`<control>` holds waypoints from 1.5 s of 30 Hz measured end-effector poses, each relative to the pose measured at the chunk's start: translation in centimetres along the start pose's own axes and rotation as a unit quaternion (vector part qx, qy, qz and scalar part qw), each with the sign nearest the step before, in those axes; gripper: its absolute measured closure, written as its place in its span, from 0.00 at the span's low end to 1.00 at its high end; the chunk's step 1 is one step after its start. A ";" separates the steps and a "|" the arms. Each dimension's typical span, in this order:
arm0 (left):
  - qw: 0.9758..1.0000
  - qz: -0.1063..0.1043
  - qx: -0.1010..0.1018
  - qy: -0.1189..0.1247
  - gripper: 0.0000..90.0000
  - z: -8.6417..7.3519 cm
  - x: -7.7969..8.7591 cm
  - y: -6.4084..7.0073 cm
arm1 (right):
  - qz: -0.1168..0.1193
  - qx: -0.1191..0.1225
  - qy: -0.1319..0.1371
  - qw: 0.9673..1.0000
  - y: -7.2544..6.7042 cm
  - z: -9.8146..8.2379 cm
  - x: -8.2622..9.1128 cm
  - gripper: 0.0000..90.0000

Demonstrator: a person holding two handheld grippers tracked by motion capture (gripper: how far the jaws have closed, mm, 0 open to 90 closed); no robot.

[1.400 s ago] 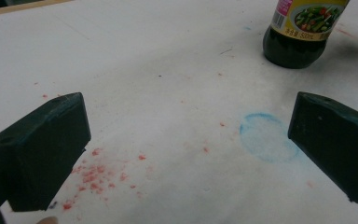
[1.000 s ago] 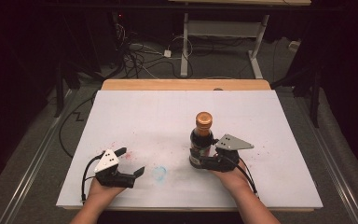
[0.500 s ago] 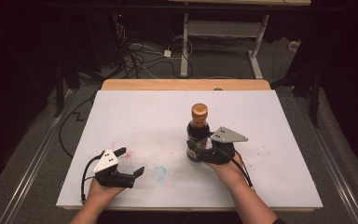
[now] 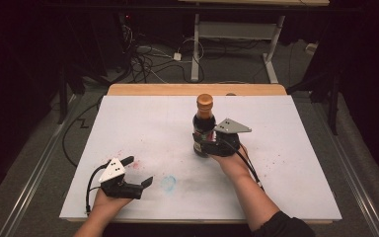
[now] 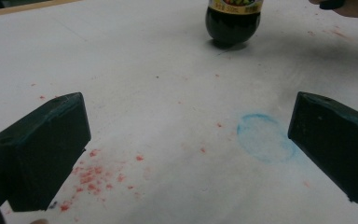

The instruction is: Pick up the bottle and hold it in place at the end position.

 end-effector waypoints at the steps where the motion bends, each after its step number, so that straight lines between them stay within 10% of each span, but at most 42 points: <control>1: 1.000 0.000 0.000 0.000 0.00 0.0 0.0 0.0 | -0.002 0.000 0.002 1.000 0.1 0.2 -0.2 0.35; 45: 1.000 -0.003 -0.001 0.001 0.00 -0.1 0.1 0.1 | -0.008 0.003 0.011 1.000 0.5 -0.3 -2.3 0.35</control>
Point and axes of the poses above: each handheld gripper's, and its own axes: x roughly backward along the jaws, z roughly out of its top, y roughly to its right, the point moved 4 cm from there along -x, roughly forward along the jaws, and after that the axes turned 14 degrees about -y, right-handed, at the moved point
